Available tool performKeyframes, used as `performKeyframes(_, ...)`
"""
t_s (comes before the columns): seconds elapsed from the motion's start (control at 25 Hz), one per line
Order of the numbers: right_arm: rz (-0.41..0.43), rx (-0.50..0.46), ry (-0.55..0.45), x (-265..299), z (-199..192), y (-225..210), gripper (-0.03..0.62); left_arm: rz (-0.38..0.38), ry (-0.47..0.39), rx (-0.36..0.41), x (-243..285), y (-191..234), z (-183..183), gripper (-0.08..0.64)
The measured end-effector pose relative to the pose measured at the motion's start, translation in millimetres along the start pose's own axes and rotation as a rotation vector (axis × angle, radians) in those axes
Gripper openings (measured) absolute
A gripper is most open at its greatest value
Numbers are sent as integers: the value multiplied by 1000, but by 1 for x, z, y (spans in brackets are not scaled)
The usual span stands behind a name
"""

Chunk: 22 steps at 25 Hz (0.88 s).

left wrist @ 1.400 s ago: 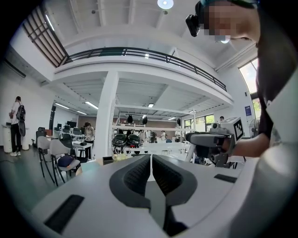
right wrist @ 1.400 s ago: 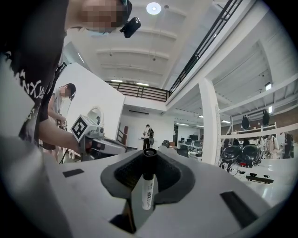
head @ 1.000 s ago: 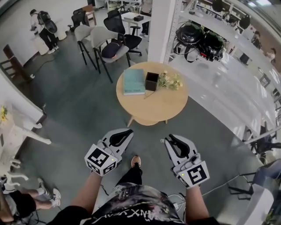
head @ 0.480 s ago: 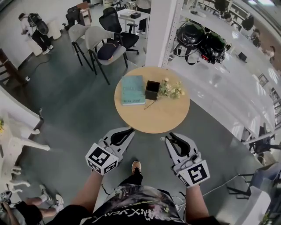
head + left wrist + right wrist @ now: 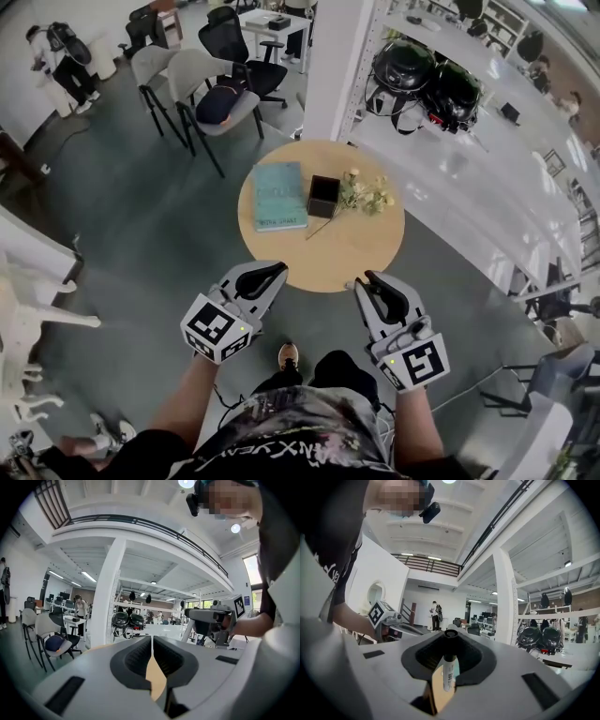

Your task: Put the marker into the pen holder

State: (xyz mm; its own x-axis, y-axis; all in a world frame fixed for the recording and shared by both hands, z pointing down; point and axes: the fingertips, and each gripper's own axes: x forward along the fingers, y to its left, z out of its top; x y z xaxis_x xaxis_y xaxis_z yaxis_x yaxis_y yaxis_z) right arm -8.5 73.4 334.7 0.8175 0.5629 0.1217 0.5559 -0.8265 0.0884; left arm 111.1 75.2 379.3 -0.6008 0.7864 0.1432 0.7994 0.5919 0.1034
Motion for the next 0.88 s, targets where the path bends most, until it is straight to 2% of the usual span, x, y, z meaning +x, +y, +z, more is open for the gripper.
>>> performKeyframes(0.48,9,-6,-23,32,-2,-20,66,6,-18,24,24,26,9,31)
performKeyframes(0.88,29,-8,-46,69,-14,-55,66,24,-21,54,60,59,12,31)
